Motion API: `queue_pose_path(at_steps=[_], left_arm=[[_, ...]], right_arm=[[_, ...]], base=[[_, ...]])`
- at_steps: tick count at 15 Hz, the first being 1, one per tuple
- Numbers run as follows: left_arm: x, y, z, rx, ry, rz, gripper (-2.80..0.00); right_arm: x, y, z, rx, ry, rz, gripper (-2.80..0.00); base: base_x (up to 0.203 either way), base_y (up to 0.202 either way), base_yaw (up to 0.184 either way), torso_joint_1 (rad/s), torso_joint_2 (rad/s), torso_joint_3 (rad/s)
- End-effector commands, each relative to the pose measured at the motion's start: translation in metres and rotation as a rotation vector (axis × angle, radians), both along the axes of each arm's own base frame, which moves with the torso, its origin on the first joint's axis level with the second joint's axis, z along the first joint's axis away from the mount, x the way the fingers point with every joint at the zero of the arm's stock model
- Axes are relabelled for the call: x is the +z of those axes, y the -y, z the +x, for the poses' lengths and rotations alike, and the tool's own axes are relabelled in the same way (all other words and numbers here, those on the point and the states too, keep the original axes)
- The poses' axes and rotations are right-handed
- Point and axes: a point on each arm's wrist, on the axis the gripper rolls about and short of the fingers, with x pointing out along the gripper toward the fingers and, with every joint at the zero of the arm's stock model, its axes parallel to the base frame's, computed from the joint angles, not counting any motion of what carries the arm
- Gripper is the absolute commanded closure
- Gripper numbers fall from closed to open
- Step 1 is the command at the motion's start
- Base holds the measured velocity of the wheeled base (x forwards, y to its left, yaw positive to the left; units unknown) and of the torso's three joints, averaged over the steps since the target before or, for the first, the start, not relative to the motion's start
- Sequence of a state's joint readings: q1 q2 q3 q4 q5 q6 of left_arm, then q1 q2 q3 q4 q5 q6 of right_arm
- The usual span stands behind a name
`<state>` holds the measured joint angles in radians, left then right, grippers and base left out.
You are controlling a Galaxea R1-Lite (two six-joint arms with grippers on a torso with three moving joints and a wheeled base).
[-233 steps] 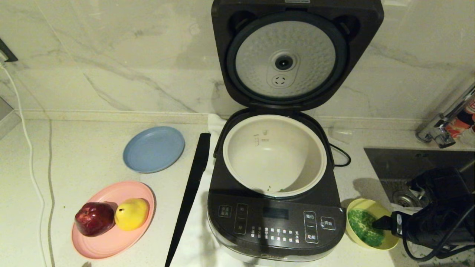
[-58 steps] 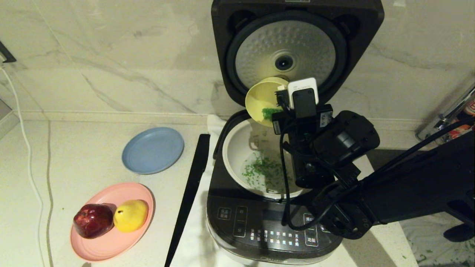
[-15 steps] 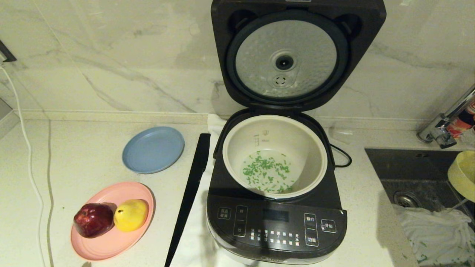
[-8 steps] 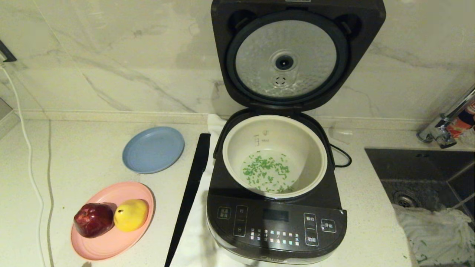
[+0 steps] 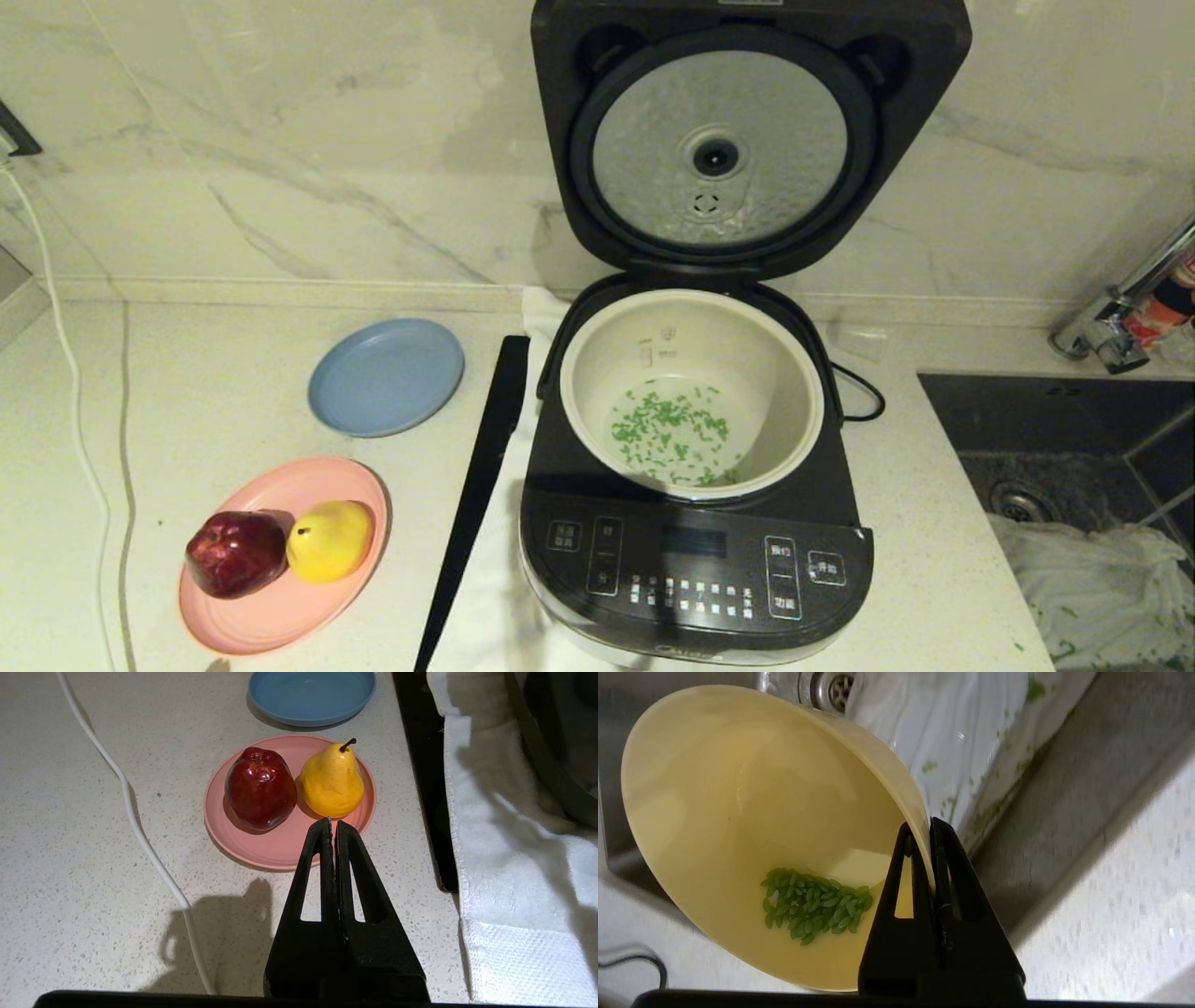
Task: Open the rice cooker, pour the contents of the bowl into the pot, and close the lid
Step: Fill a bowl with water from the tap
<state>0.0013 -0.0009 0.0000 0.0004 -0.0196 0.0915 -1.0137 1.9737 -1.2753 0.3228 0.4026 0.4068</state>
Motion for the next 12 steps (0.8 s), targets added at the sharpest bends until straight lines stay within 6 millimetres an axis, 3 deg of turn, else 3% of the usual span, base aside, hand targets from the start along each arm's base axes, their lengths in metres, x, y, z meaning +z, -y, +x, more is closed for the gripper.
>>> queue_pose_path(at_steps=[1, 7, 12], left_arm=[[-0.002, 0.0, 0.001, 0.0, -0.008, 0.001, 0.0], [-0.002, 0.0, 0.001, 0.0, -0.007, 0.001, 0.0], [-0.002, 0.0, 0.001, 0.0, -0.008, 0.001, 0.0]], right_arm=[[-0.012, 0.014, 0.007, -0.005, -0.005, 0.02, 0.0], [-0.028, 0.041, 0.016, -0.044, 0.024, 0.064, 0.0], [-0.031, 0.05, 0.023, -0.032, 0.054, 0.078, 0.0]], base=[[0.0, 0.0, 0.0, 0.0, 0.0, 0.0], [0.0, 0.0, 0.0, 0.0, 0.0, 0.0], [0.0, 0.0, 0.0, 0.0, 0.0, 0.0]])
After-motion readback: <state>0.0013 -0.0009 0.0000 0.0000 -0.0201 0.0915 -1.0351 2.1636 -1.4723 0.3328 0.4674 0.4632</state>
